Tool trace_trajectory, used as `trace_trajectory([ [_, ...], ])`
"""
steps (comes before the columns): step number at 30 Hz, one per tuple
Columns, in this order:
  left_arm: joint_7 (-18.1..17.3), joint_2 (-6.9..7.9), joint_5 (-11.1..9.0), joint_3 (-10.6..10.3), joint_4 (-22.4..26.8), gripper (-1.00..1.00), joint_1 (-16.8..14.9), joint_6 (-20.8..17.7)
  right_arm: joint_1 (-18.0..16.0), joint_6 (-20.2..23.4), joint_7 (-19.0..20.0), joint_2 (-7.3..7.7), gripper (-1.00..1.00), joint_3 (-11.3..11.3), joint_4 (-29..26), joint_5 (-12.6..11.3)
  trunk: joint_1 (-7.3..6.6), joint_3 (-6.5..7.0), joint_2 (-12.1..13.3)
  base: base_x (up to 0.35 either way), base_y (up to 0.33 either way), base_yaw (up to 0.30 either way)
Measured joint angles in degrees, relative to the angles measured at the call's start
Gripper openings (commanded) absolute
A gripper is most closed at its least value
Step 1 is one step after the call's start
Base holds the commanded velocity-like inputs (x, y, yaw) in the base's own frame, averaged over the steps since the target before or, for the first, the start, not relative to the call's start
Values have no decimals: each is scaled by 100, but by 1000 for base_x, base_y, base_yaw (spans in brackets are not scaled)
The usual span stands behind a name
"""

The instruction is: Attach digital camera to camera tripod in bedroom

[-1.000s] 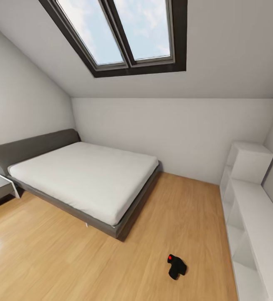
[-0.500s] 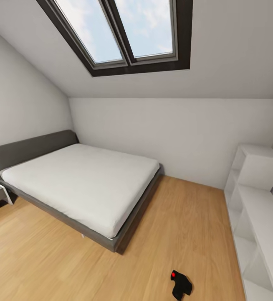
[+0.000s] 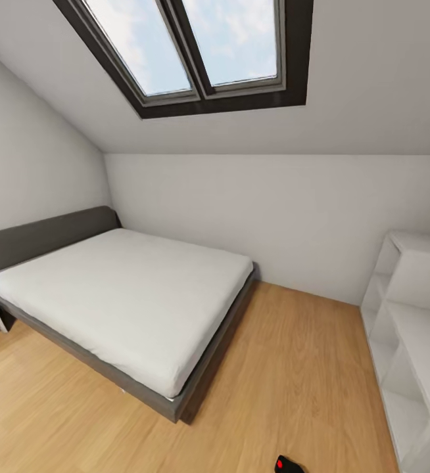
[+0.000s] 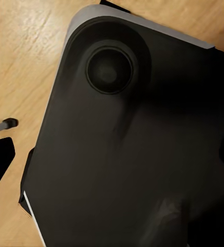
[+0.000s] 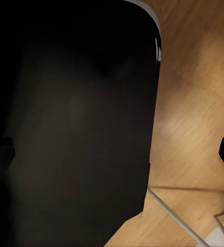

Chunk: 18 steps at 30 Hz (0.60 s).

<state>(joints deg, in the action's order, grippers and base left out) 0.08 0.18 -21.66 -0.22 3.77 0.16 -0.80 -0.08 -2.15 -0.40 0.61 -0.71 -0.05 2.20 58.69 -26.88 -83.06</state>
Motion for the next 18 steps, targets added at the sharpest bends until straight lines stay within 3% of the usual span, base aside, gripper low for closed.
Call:
trace_trajectory([
  [18, 0, 0, -1, 0, 1, 100, 0, 25, 0, -5, 0, 0, 100, 0, -2, -5, 0, 0, 0, 323, 25, 0],
])
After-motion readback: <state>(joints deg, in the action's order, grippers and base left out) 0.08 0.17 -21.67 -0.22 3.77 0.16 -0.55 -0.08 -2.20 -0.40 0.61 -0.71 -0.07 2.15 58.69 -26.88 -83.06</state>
